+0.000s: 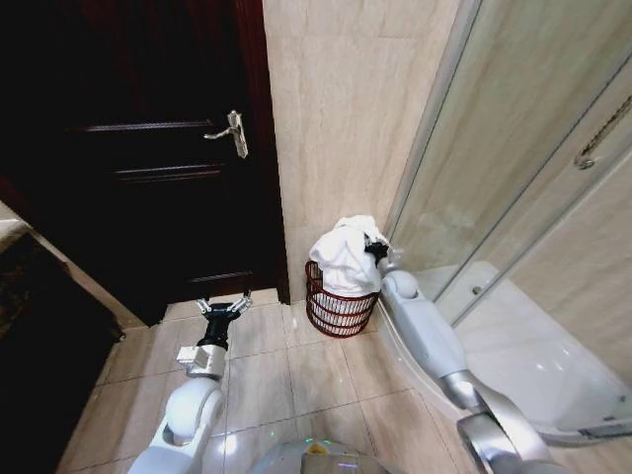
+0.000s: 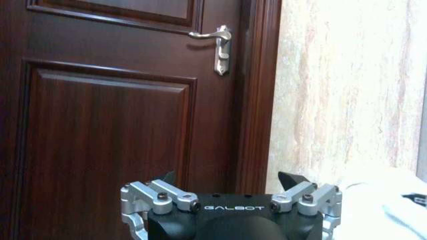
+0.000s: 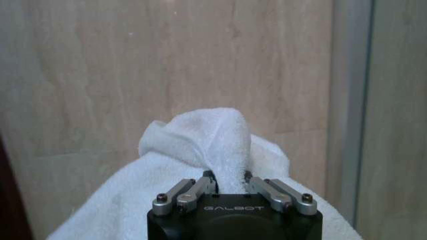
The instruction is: Discard the used towel into the hamper.
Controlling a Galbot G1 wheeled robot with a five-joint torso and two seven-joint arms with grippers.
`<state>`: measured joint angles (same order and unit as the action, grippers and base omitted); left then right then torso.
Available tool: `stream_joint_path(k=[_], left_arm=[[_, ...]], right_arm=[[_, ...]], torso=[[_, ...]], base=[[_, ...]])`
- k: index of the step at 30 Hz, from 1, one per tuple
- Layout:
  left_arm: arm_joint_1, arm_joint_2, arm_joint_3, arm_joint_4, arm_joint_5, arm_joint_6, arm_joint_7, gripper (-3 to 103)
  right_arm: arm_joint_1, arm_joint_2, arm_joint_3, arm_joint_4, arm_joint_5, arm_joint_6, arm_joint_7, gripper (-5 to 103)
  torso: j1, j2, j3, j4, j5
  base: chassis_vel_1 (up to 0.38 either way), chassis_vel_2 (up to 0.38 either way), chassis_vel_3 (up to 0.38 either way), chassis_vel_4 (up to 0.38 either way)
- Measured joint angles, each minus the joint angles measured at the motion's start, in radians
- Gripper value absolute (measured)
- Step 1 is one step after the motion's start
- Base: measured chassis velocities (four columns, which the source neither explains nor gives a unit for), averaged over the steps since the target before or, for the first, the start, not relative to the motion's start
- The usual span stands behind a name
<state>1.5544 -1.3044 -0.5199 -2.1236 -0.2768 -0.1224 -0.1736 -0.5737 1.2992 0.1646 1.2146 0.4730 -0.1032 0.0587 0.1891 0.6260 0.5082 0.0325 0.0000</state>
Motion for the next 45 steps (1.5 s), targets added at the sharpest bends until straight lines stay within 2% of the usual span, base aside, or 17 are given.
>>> stream_joint_path(k=[9, 28, 45], left_arm=[[-0.005, 0.008, 0.003, -0.02, -0.003, 0.013, -0.008, 100], [-0.009, 0.009, 0.022, -0.016, -0.001, 0.007, -0.011, 100], [0.001, 0.013, 0.026, -0.02, 0.005, 0.008, -0.011, 100]], right_arm=[[-0.032, -0.021, 0.005, 0.043, 0.027, -0.033, 0.001, 16], [-0.09, -0.054, 0.015, 0.125, 0.026, -0.039, 0.037, 16], [-0.084, -0.041, 0.007, 0.122, 0.02, -0.041, 0.03, 16]], torso=[[0.0, 0.0, 0.0, -0.0001, -0.0001], [-0.009, -0.023, -0.014, 0.0, 0.0], [-0.039, -0.097, -0.058, -0.0001, -0.0001]], base=[[0.0, 0.0, 0.0, 0.0], [0.0, 0.0, 0.0, 0.0], [0.0, 0.0, 0.0, 0.0]])
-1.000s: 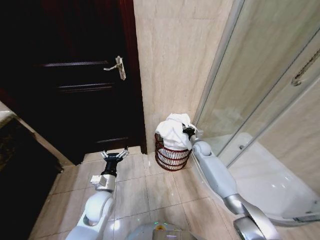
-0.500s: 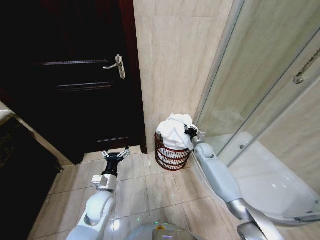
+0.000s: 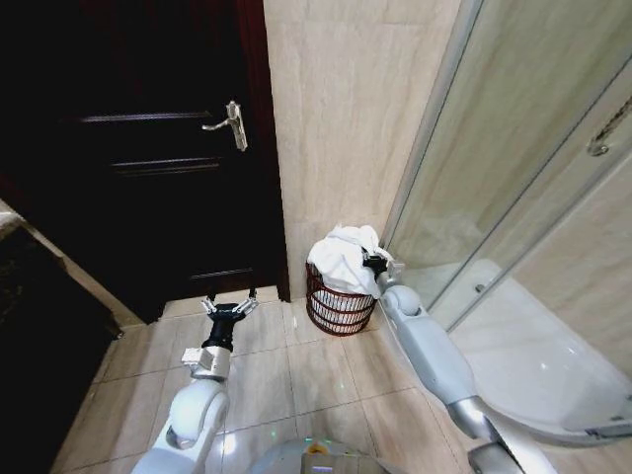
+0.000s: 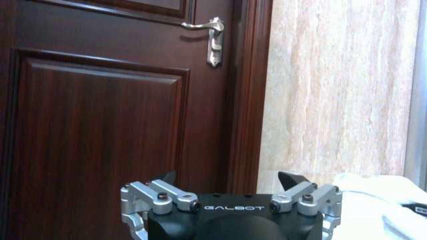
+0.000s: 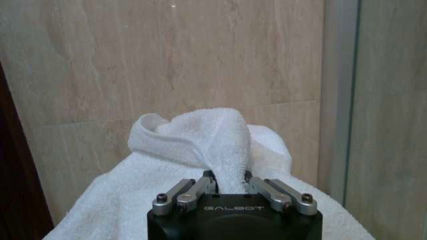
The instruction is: Discard the used towel into the hamper.
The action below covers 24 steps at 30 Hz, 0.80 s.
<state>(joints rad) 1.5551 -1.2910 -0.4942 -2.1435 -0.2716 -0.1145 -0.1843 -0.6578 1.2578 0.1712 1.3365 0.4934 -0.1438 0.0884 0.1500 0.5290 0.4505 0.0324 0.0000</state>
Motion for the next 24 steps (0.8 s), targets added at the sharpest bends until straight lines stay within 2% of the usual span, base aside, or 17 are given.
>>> stream_joint_path(k=[9, 19, 24], left_arm=[[-0.011, 0.0, 0.001, 0.009, -0.001, 0.004, 0.001, 100], [-0.016, -0.005, 0.008, 0.022, 0.002, 0.004, 0.001, 100], [-0.015, -0.006, 0.009, 0.029, 0.006, 0.004, 0.002, 100]], right_arm=[[0.011, -0.011, -0.002, 0.003, 0.032, -0.055, 0.006, 16], [0.013, -0.008, -0.003, -0.007, 0.034, -0.061, -0.004, 16], [0.02, 0.001, 0.012, -0.005, 0.045, -0.114, -0.013, 16]], torso=[[-0.016, -0.042, -0.025, -0.0001, 0.0], [-0.031, -0.081, -0.05, -0.0001, 0.0], [-0.038, -0.102, -0.064, 0.0, 0.0]], base=[[0.0, 0.0, 0.0, 0.0], [0.0, 0.0, 0.0, 0.0], [0.0, 0.0, 0.0, 0.0]])
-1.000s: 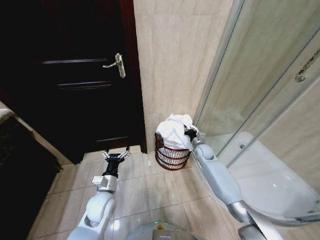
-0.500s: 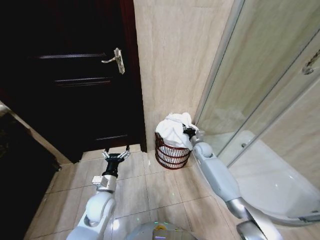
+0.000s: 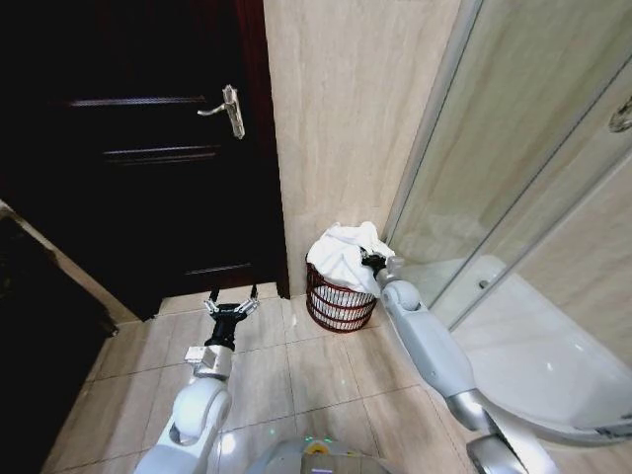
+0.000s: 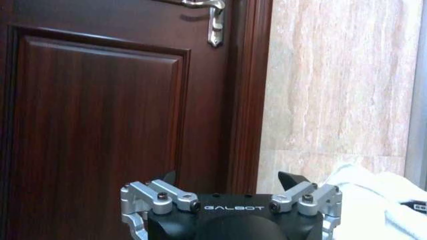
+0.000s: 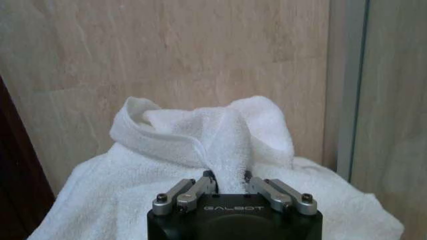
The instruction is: Discard the used towel into the hamper.
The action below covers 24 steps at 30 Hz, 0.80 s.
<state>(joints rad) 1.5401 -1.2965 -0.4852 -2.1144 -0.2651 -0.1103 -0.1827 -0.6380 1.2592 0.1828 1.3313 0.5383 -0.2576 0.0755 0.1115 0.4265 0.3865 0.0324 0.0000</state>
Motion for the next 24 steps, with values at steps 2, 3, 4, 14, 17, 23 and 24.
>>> stream_joint_path(k=[2, 3, 4, 14, 17, 23, 24], left_arm=[[0.0, 0.0, 0.0, 0.0, 0.001, 0.0, 0.0, 100], [0.001, -0.001, 0.0, 0.0, 0.002, 0.0, 0.0, 100], [0.002, -0.001, 0.001, 0.0, 0.002, 0.0, 0.0, 100], [0.001, -0.001, 0.0, 0.003, 0.008, 0.001, 0.0, 100], [0.001, -0.001, -0.003, 0.004, 0.008, 0.001, 0.0, 100], [-0.004, 0.0, -0.001, 0.006, 0.007, 0.001, 0.001, 100], [-0.005, 0.0, -0.001, 0.006, 0.007, 0.001, 0.001, 100]], right_arm=[[0.003, 0.0, 0.004, 0.004, 0.006, -0.017, 0.0, 16], [0.006, 0.0, 0.006, 0.008, 0.011, -0.037, 0.002, 16], [0.008, 0.0, 0.008, 0.011, 0.013, -0.054, 0.006, 16], [0.002, -0.025, 0.034, 0.06, 0.029, -0.172, 0.024, 16], [0.002, -0.027, 0.041, 0.07, 0.029, -0.187, 0.026, 16], [0.001, -0.043, 0.048, 0.101, 0.04, -0.238, 0.038, 16], [0.0, -0.045, 0.052, 0.106, 0.04, -0.247, 0.038, 16]], torso=[[-0.002, -0.006, -0.004, 0.0, -0.0001], [-0.005, -0.013, -0.008, 0.0, 0.0], [-0.007, -0.017, -0.011, 0.0, 0.0], [-0.021, -0.059, -0.037, -0.0001, 0.0], [-0.025, -0.069, -0.044, 0.0, 0.0001], [-0.033, -0.095, -0.062, 0.0, 0.0], [-0.034, -0.099, -0.064, 0.0, 0.0]], base=[[0.0, 0.0, 0.0, 0.0], [0.0, 0.0, 0.0, 0.0], [0.0, 0.0, 0.0, 0.0], [0.0, 0.0, 0.0, 0.0], [0.0, 0.0, 0.0, 0.0], [0.0, 0.0, 0.0, 0.0], [0.0, 0.0, 0.0, 0.0]])
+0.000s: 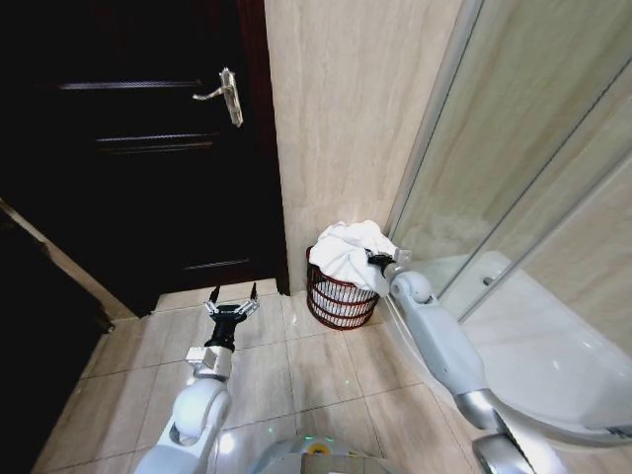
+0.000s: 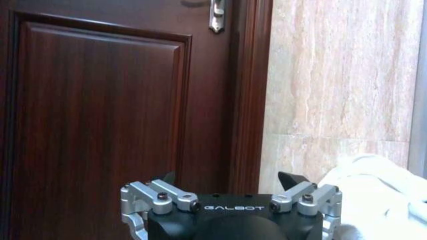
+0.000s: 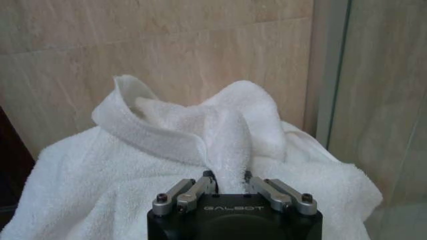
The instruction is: Discard the used towel into the hamper.
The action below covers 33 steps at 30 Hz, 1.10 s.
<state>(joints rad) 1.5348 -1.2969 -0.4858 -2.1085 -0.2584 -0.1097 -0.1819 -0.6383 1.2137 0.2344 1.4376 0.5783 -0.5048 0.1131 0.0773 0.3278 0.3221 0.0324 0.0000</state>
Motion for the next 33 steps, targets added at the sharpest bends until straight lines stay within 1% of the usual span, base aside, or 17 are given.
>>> stream_joint_path(k=[5, 11, 14, 15, 17, 18, 20, 21, 23, 24, 26, 27, 28, 29, 31, 32, 33], left_arm=[[-0.003, 0.002, -0.001, 0.001, -0.002, -0.008, 0.0, 100], [-0.005, 0.001, -0.006, 0.005, -0.005, -0.01, -0.002, 100], [-0.004, 0.002, -0.004, 0.008, -0.005, -0.011, -0.002, 100], [-0.004, 0.002, -0.004, 0.008, -0.005, -0.011, -0.002, 100], [-0.003, 0.004, -0.003, 0.006, -0.004, -0.008, -0.002, 100], [-0.003, 0.004, -0.003, 0.006, -0.004, -0.008, -0.002, 100], [-0.001, 0.005, -0.003, 0.004, -0.004, -0.006, -0.002, 100], [0.001, 0.005, -0.005, 0.003, -0.004, -0.005, -0.002, 100], [0.002, 0.005, -0.006, 0.003, -0.004, -0.005, -0.002, 100], [0.003, 0.005, -0.008, 0.003, -0.004, -0.005, -0.003, 100], [0.003, 0.005, -0.009, 0.004, -0.004, -0.005, -0.003, 100], [0.002, 0.004, -0.011, 0.005, -0.004, -0.005, -0.003, 100], [0.0, 0.004, -0.012, 0.006, -0.004, -0.004, -0.004, 100], [-0.001, 0.004, -0.013, 0.007, -0.005, -0.003, -0.004, 100], [-0.005, 0.004, -0.014, 0.012, -0.008, -0.002, -0.004, 100], [-0.005, 0.004, -0.014, 0.012, -0.008, -0.002, -0.004, 100], [-0.007, 0.004, -0.013, 0.014, -0.008, -0.002, -0.004, 100]], right_arm=[[-0.01, -0.008, 0.005, 0.015, -0.003, -0.015, -0.011, 16], [-0.011, -0.006, 0.005, 0.012, -0.017, -0.031, -0.011, 16], [-0.003, -0.007, 0.01, 0.012, -0.026, -0.085, -0.023, 16], [-0.003, -0.007, 0.01, 0.012, -0.026, -0.085, -0.023, 16], [0.017, -0.012, 0.021, 0.003, -0.031, -0.136, -0.053, 16], [0.017, -0.012, 0.021, 0.003, -0.031, -0.136, -0.053, 16], [0.048, -0.015, 0.03, -0.032, -0.035, -0.18, -0.088, 16], [0.062, -0.015, 0.036, -0.053, -0.042, -0.188, -0.108, 16], [0.068, -0.015, 0.038, -0.063, -0.047, -0.186, -0.118, 16], [0.068, -0.016, 0.038, -0.063, -0.051, -0.178, -0.12, 13], [0.066, -0.017, 0.038, -0.06, -0.054, -0.171, -0.12, 13], [0.058, -0.019, 0.039, -0.038, -0.06, -0.154, -0.119, 22], [0.047, -0.021, 0.045, -0.008, -0.063, -0.144, -0.112, 28], [0.039, -0.022, 0.051, 0.018, -0.066, -0.139, -0.102, 28], [0.013, -0.028, 0.067, 0.096, -0.074, -0.13, -0.072, 38], [0.013, -0.028, 0.067, 0.096, -0.074, -0.13, -0.072, 38], [0.004, -0.033, 0.072, 0.126, -0.076, -0.131, -0.062, 44]], torso=[[-0.003, -0.01, -0.008, -0.0002, 0.0], [-0.003, -0.011, -0.009, -0.0001, 0.0], [-0.002, -0.011, -0.009, 0.0, 0.0], [-0.002, -0.011, -0.009, 0.0, 0.0], [-0.002, -0.01, -0.008, 0.0, -0.0001], [-0.002, -0.01, -0.008, 0.0, -0.0001], [-0.001, -0.008, -0.007, 0.0, -0.0001], [-0.001, -0.008, -0.007, 0.0, -0.0001], [-0.001, -0.007, -0.006, 0.0, -0.0001], [-0.001, -0.007, -0.006, 0.0, 0.0], [-0.001, -0.007, -0.006, 0.0, 0.0001], [0.0, -0.006, -0.006, -0.0001, 0.0001], [0.0, -0.006, -0.005, -0.0001, 0.0], [0.0, -0.006, -0.005, -0.0001, 0.0001], [0.0, -0.005, -0.005, -0.0002, -0.0001], [0.0, -0.005, -0.005, -0.0002, -0.0001], [0.0, -0.005, -0.005, -0.0001, -0.0001]], base=[[0.0, 0.0, 0.0, 0.0], [0.0, 0.0, 0.0, 0.0], [0.0, 0.0, 0.0, 0.0], [0.0, 0.0, 0.0, 0.0], [0.0, 0.0, 0.0, 0.0], [0.0, 0.0, 0.0, 0.0], [0.0, 0.0, 0.0, 0.0], [0.0, 0.0, 0.0, 0.0], [0.0, 0.0, 0.0, 0.0], [0.0, 0.0, 0.0, 0.0], [0.0, 0.0, 0.0, 0.0], [0.0, 0.0, 0.0, 0.0], [0.0, 0.0, 0.0, 0.0], [0.0, 0.0, 0.0, 0.0], [0.0, 0.0, 0.0, 0.0], [0.0, 0.0, 0.0, 0.0], [0.0, 0.0, 0.0, 0.0]])
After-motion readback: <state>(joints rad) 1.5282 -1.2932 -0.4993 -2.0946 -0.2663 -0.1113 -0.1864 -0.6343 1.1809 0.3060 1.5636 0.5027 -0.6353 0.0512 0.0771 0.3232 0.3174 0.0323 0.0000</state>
